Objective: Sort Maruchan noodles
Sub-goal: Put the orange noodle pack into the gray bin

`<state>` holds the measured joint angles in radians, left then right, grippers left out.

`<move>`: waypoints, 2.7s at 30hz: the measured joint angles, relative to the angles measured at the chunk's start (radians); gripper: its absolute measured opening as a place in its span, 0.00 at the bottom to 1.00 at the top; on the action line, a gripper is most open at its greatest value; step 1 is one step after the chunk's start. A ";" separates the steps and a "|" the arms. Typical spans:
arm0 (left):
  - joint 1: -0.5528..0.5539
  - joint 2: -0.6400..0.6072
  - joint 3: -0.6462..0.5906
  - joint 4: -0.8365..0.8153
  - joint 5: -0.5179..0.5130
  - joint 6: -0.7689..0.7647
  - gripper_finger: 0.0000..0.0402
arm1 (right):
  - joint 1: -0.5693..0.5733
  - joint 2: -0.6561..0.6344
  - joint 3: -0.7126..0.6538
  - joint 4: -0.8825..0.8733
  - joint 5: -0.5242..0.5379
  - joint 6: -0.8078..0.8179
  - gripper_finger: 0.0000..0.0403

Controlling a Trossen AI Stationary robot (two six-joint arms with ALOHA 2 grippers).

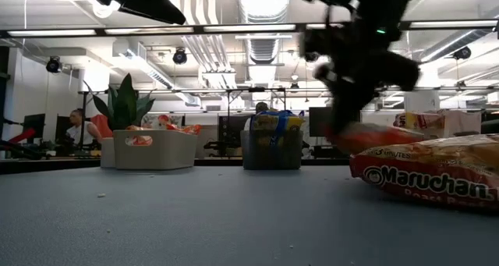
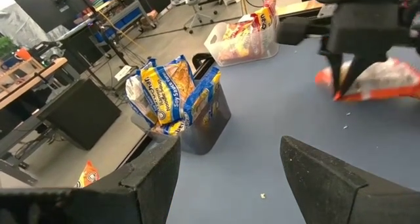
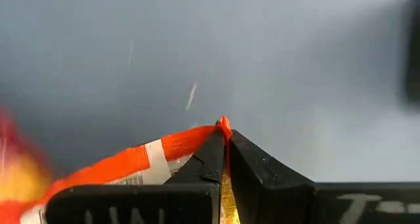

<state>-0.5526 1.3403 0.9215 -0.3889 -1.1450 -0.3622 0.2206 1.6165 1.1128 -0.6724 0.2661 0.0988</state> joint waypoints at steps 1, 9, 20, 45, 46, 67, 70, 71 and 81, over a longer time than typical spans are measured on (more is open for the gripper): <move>0.000 0.000 0.000 0.000 0.000 -0.005 0.61 | -0.009 -0.011 -0.009 0.073 0.012 -0.016 0.02; 0.005 0.000 0.000 0.000 0.000 -0.009 0.61 | -0.054 -0.029 -0.122 0.734 0.022 -0.222 0.02; 0.029 0.000 0.000 0.000 0.000 -0.013 0.61 | -0.084 -0.029 -0.278 1.246 -0.038 -0.278 0.02; 0.066 0.000 0.000 0.003 0.000 -0.013 0.61 | -0.091 -0.027 -0.333 1.258 -0.037 -0.222 0.02; 0.066 0.000 0.000 0.004 0.000 -0.013 0.61 | -0.091 -0.027 -0.333 1.258 -0.037 -0.222 0.02; 0.105 0.000 -0.067 0.014 0.213 -0.022 0.48 | -0.091 -0.027 -0.333 1.262 -0.037 -0.206 0.02; 0.110 0.000 -0.140 0.052 0.220 -0.056 0.38 | -0.091 -0.027 -0.333 1.254 -0.037 -0.195 0.02; 0.116 0.000 -0.168 0.081 0.235 -0.070 0.34 | -0.091 -0.027 -0.333 1.253 -0.037 -0.190 0.02; 0.162 0.000 -0.336 0.238 0.516 -0.039 0.02 | -0.095 -0.027 -0.333 1.253 -0.037 -0.175 0.02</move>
<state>-0.3907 1.3403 0.5855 -0.1505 -0.6294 -0.4016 0.1257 1.5894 0.7795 0.5808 0.2287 -0.0761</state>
